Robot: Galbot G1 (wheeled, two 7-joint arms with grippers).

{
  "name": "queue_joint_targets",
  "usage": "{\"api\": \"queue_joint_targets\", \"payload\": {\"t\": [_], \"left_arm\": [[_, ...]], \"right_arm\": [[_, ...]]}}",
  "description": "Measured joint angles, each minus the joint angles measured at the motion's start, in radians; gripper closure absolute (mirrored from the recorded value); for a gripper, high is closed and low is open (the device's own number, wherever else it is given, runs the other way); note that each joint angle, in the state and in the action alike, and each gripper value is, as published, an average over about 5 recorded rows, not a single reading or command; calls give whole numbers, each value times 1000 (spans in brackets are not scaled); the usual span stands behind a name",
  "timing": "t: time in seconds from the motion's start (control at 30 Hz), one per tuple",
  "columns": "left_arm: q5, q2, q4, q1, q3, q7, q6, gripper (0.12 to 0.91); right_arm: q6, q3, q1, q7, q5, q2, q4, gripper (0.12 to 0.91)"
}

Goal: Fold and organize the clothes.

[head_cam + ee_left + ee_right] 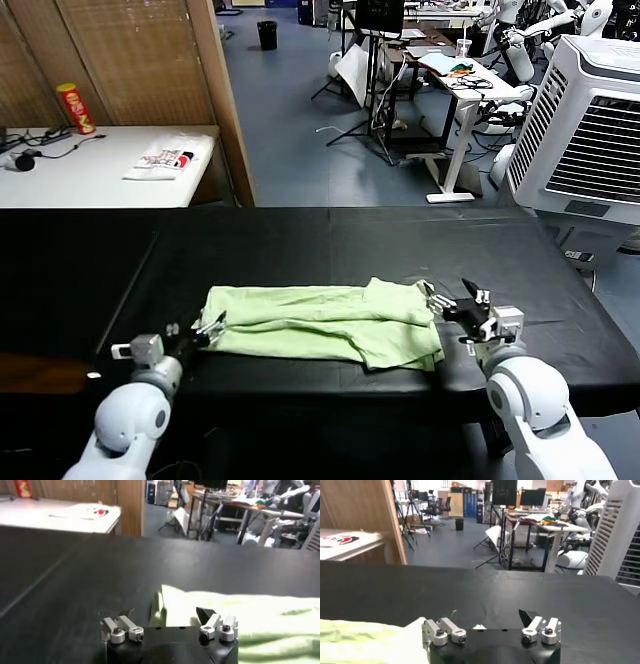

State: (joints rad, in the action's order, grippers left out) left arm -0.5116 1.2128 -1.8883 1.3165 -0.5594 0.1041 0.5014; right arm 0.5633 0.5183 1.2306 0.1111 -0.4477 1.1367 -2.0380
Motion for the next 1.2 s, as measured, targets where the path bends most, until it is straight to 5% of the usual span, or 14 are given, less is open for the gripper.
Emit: {"api": "queue_joint_targets", "payload": {"t": [0.1,0.37,0.47,0.67,0.93,1.07,1.2], "left_arm": [[5,11,10,3,-1,-2,-4,317],[5,24,9,3,2,3,0,754],[17,19,9,-4,2,14,3,852],[125,-37,30,-10,-24,10,-36,851],[215,-245,88,14,-122,0,-100,851],[230,-313,82,22,-147,20,-92,851],[202,-301,20,23,-130,49,-52,851]], "right_arm": [[0,0,2,0,2,1,-4,227],[0,1,3,-2,18,6,-8,227],[0,5,5,-4,25,8,-9,227],[-2,18,13,-4,31,17,-13,227],[-5,7,23,-4,47,36,-10,227],[-6,2,28,-4,58,45,-9,227],[-6,5,41,-3,67,47,-18,227]]}}
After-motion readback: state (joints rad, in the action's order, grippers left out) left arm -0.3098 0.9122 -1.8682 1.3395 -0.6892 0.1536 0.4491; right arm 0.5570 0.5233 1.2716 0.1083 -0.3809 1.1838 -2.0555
